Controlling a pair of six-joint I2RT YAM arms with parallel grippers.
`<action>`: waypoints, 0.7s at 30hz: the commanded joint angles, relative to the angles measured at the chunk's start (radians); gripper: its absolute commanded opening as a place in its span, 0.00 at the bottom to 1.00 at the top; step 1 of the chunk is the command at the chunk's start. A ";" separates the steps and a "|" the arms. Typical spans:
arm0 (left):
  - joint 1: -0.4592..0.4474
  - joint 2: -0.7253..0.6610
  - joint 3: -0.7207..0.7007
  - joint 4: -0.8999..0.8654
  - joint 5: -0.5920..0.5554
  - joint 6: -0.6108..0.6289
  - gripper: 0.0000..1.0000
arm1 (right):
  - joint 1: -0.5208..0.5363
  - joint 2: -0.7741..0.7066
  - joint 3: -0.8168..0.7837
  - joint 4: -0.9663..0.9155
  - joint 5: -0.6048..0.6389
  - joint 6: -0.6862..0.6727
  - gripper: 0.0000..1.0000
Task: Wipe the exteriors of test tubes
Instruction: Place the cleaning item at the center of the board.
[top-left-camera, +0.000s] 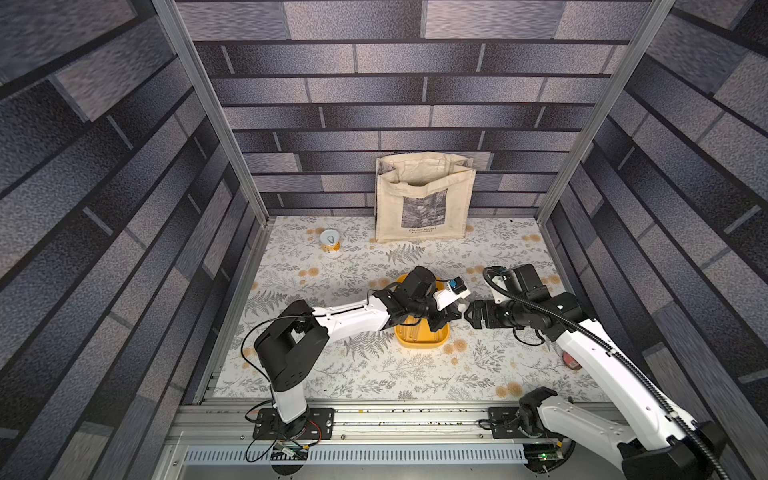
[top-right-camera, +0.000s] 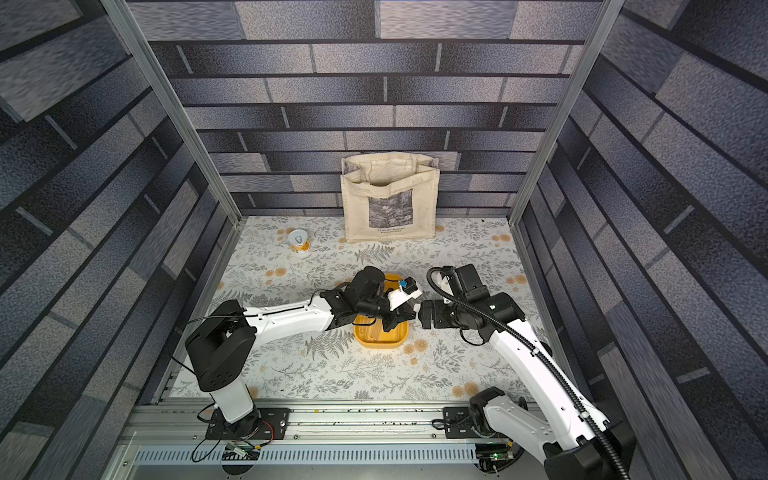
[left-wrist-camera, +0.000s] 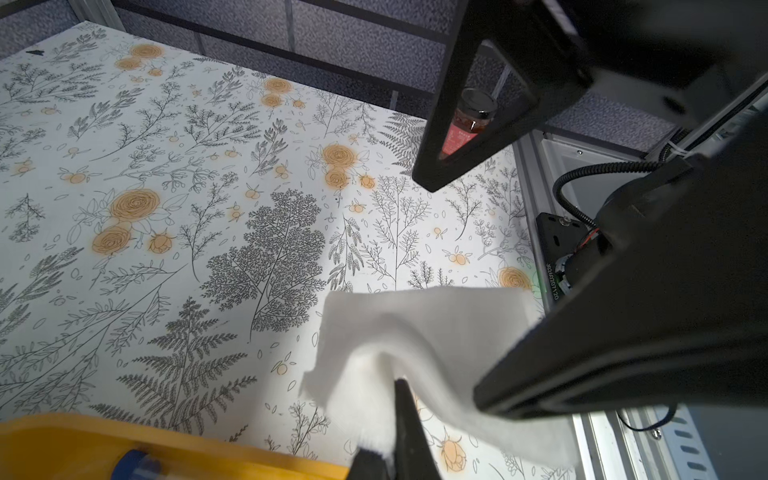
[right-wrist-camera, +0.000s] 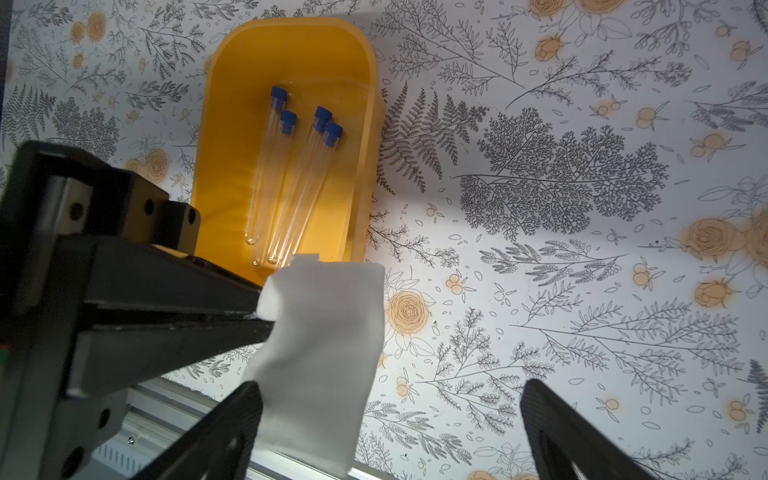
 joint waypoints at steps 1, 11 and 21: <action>0.007 -0.016 0.007 -0.018 0.031 -0.002 0.00 | -0.008 -0.004 -0.005 -0.002 0.006 0.010 0.99; 0.084 -0.134 -0.094 -0.022 -0.088 -0.049 0.00 | -0.036 -0.014 0.007 0.013 0.062 0.029 1.00; 0.212 -0.470 -0.264 -0.218 -0.387 -0.159 0.00 | -0.044 0.055 0.002 0.082 -0.008 0.026 1.00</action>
